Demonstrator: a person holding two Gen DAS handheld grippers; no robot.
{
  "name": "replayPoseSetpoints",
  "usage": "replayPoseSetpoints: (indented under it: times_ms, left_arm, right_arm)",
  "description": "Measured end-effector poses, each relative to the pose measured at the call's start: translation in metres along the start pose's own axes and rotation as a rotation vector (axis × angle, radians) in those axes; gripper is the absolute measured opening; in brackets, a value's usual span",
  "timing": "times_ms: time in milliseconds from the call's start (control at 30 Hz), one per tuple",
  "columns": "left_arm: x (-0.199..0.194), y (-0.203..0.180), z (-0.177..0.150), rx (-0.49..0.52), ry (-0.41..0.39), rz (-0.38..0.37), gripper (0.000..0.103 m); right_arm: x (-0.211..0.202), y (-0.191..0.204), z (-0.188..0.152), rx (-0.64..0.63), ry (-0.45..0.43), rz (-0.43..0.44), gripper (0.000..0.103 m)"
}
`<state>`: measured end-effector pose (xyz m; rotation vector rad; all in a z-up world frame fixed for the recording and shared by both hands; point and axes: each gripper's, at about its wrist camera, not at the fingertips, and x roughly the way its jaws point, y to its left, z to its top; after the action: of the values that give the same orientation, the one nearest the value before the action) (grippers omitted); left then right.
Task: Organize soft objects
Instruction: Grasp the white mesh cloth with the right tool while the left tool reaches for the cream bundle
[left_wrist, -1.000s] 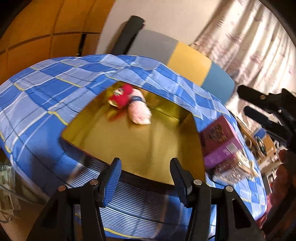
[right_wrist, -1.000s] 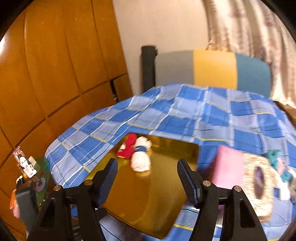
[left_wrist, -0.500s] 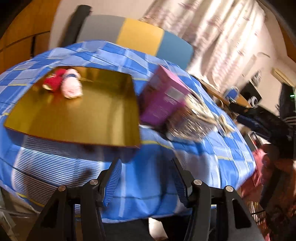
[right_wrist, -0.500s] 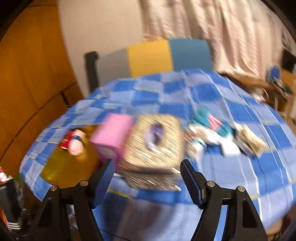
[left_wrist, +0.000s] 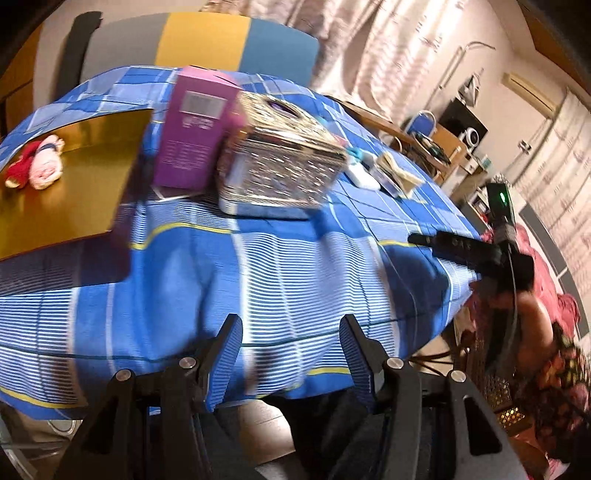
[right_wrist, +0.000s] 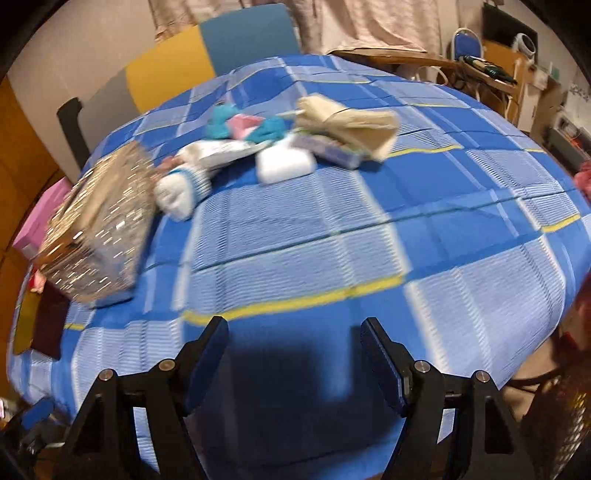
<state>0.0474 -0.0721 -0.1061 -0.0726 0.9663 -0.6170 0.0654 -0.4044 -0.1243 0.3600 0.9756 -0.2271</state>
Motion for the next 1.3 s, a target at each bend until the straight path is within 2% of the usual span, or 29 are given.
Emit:
replayPoseSetpoints:
  times_ms: [67, 200, 267, 367, 500, 600, 733, 833, 933, 1033, 1100, 1133, 1200, 1267, 1300]
  left_arm:
    - [0.004, -0.007, 0.000, 0.011, 0.013, -0.001, 0.055]
    - [0.009, -0.020, 0.001, 0.035, 0.027, -0.005, 0.055]
    - [0.011, -0.025, 0.003, 0.045, 0.033, -0.008, 0.055]
    - [0.017, -0.031, 0.008, 0.054, 0.042, -0.003, 0.055]
    - [0.022, -0.036, 0.012, 0.061, 0.052, 0.010, 0.055]
    - [0.024, -0.036, 0.015, 0.062, 0.055, 0.020, 0.055]
    - [0.029, -0.036, 0.019, 0.053, 0.062, 0.025, 0.055]
    - [0.033, -0.038, 0.020, 0.054, 0.068, 0.021, 0.055]
    - [0.040, -0.044, 0.022, 0.062, 0.079, 0.015, 0.055]
    - [0.047, -0.052, 0.025, 0.067, 0.089, -0.007, 0.055]
    - [0.048, -0.058, 0.027, 0.077, 0.087, -0.013, 0.055]
    - [0.049, -0.061, 0.028, 0.086, 0.085, -0.016, 0.055]
    - [0.049, -0.064, 0.029, 0.096, 0.080, -0.016, 0.055]
    - [0.049, -0.066, 0.030, 0.097, 0.080, -0.018, 0.055]
    - [0.050, -0.067, 0.031, 0.097, 0.083, -0.017, 0.055]
  right_arm:
    - [0.001, -0.010, 0.016, -0.025, -0.029, -0.027, 0.075]
    - [0.000, -0.024, 0.070, -0.106, -0.121, -0.079, 0.078]
    - [-0.002, -0.028, 0.095, -0.136, -0.150, -0.074, 0.085]
    - [0.010, -0.030, 0.133, -0.172, -0.154, -0.046, 0.086]
    - [0.039, -0.030, 0.166, -0.212, -0.085, -0.047, 0.086]
    - [0.062, -0.030, 0.175, -0.244, -0.038, -0.043, 0.085]
    - [0.085, -0.031, 0.171, -0.249, 0.045, 0.007, 0.061]
    - [0.080, -0.027, 0.156, -0.242, 0.049, 0.061, 0.050]
    - [0.066, -0.019, 0.135, -0.237, 0.046, 0.128, 0.050]
    - [0.055, -0.009, 0.110, -0.228, 0.066, 0.226, 0.054]
    - [0.051, -0.008, 0.103, -0.229, 0.087, 0.292, 0.056]
    - [0.046, -0.010, 0.101, -0.214, 0.070, 0.311, 0.058]
    - [0.035, -0.021, 0.106, -0.163, -0.002, 0.306, 0.062]
    - [0.029, -0.036, 0.118, -0.092, -0.085, 0.263, 0.072]
    - [0.029, -0.046, 0.127, -0.051, -0.116, 0.223, 0.072]
